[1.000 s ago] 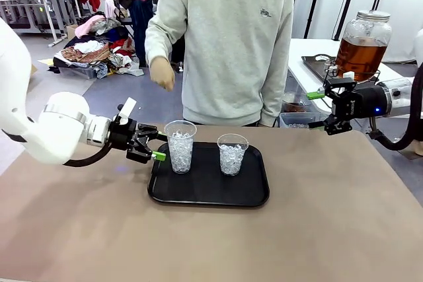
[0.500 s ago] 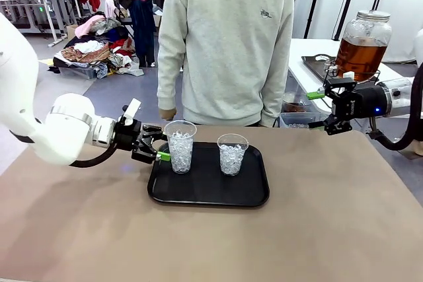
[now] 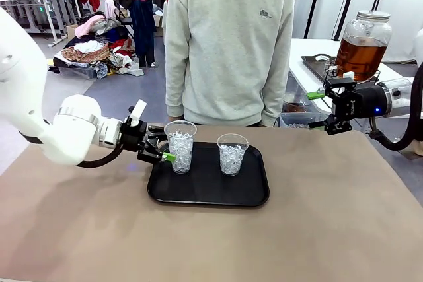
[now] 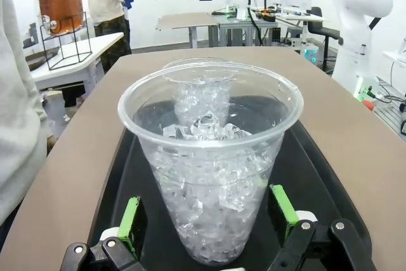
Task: Pour the drink into the iced cup.
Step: Pick up the iced cup indicated by the human and present it to them.
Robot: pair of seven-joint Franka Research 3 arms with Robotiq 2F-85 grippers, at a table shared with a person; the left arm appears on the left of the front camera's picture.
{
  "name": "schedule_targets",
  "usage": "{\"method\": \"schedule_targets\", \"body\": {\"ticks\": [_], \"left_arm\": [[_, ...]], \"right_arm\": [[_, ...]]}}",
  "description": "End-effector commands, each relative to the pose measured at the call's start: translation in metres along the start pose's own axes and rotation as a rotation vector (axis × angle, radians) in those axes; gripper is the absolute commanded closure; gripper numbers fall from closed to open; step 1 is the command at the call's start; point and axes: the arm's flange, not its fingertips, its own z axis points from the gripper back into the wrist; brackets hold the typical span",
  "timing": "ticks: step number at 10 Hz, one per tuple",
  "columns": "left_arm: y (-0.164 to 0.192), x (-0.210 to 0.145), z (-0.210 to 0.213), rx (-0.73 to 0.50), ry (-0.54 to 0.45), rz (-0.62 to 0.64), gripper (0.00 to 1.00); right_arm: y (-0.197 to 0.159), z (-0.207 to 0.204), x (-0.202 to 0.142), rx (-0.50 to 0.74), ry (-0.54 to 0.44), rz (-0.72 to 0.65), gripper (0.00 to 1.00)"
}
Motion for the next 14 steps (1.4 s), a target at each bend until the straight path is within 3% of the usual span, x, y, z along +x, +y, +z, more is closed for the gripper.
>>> {"method": "schedule_targets", "body": {"ticks": [1, 11, 13, 14], "left_arm": [[0.004, -0.001, -0.01, 0.006, -0.033, -0.006, 0.0], [-0.002, -0.003, -0.025, -0.017, -0.078, 0.025, 0.0], [-0.006, -0.002, -0.03, -0.041, -0.09, 0.026, 0.36], [-0.009, -0.002, -0.031, -0.048, -0.091, 0.026, 0.36]], "right_arm": [[0.002, 0.001, 0.001, 0.0, -0.002, 0.004, 0.0], [0.002, 0.001, 0.001, 0.0, -0.002, 0.004, 0.0], [0.002, 0.001, 0.001, 0.0, -0.002, 0.004, 0.0], [0.002, 0.001, 0.001, 0.0, -0.002, 0.004, 0.0]]}}
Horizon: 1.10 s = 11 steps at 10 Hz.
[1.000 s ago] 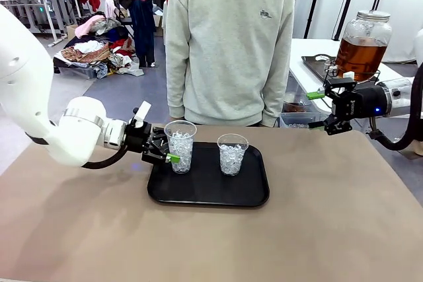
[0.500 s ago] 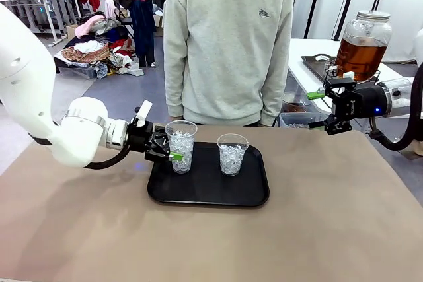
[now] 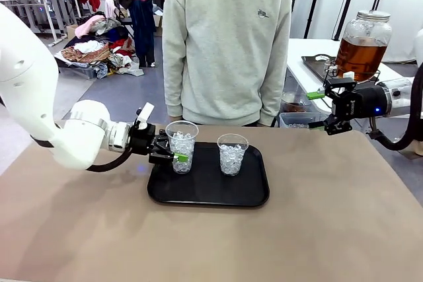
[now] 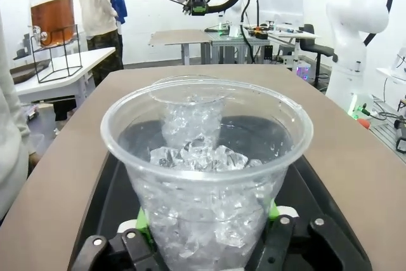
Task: Pour the drink into the iced cup.
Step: Pick up the iced cup indicated by the human and present it to them.
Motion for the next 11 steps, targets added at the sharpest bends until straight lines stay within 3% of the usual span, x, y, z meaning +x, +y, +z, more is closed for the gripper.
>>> {"method": "schedule_targets", "body": {"ticks": [1, 6, 11], "left_arm": [[-0.005, 0.0, -0.004, -0.015, -0.019, 0.0, 0.36], [-0.009, 0.005, -0.002, 0.02, -0.028, 0.0, 0.36], [0.002, 0.07, -0.002, 0.1, -0.016, -0.037, 0.36]], "right_arm": [[0.002, 0.001, 0.001, 0.0, -0.002, 0.004, 0.0], [0.002, 0.001, 0.001, 0.0, -0.002, 0.004, 0.0], [0.002, 0.001, 0.001, 0.0, -0.002, 0.004, 0.0]]}}
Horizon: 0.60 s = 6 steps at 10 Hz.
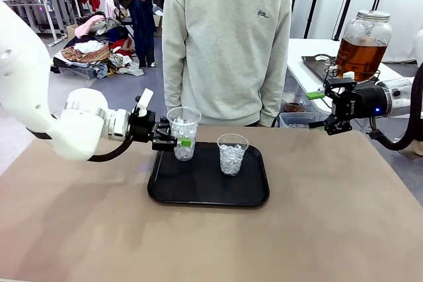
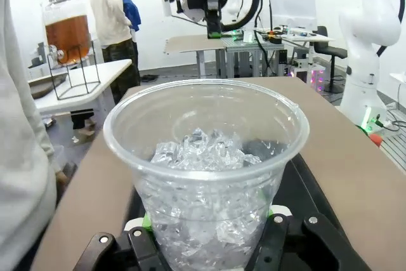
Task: Pour the drink into the iced cup.
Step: Pick up the iced cup indicated by the human and present it to them.
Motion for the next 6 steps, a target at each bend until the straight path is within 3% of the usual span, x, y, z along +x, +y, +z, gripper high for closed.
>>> {"method": "schedule_targets", "body": {"ticks": [1, 6], "left_arm": [[0.003, 0.034, -0.009, 0.041, -0.002, 0.01, 0.36], [0.032, 0.095, -0.025, 0.065, 0.007, 0.019, 0.36]], "right_arm": [[0.002, 0.001, 0.001, 0.0, -0.002, 0.004, 0.0], [0.002, 0.001, 0.001, 0.0, -0.002, 0.004, 0.0]]}}
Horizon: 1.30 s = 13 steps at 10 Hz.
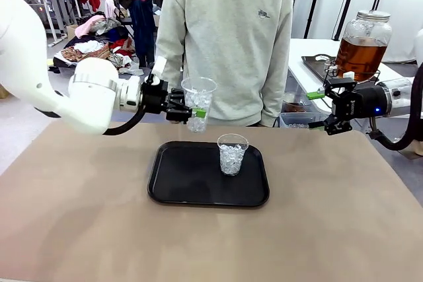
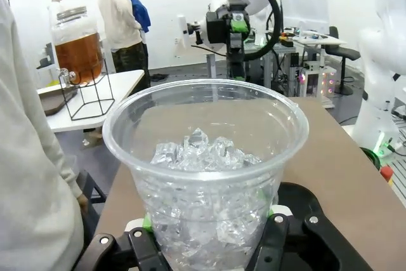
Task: Pour the drink into the iced cup.
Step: Pick up the iced cup indicated by the human and present it to them, then open the gripper to release the iced cup you were holding.
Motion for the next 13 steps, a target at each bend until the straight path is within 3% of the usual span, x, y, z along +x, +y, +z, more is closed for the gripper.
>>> {"method": "schedule_targets", "body": {"ticks": [1, 13], "left_arm": [[0.0128, 0.0139, 0.0015, 0.038, -0.03, 0.018, 0.36], [0.0104, 0.012, 0.0025, 0.017, -0.004, 0.001, 0.36]], "right_arm": [[0.0017, 0.0008, 0.0006, 0.0, -0.002, 0.004, 0.0], [0.0017, 0.0008, 0.0006, 0.0, -0.002, 0.004, 0.0]]}}
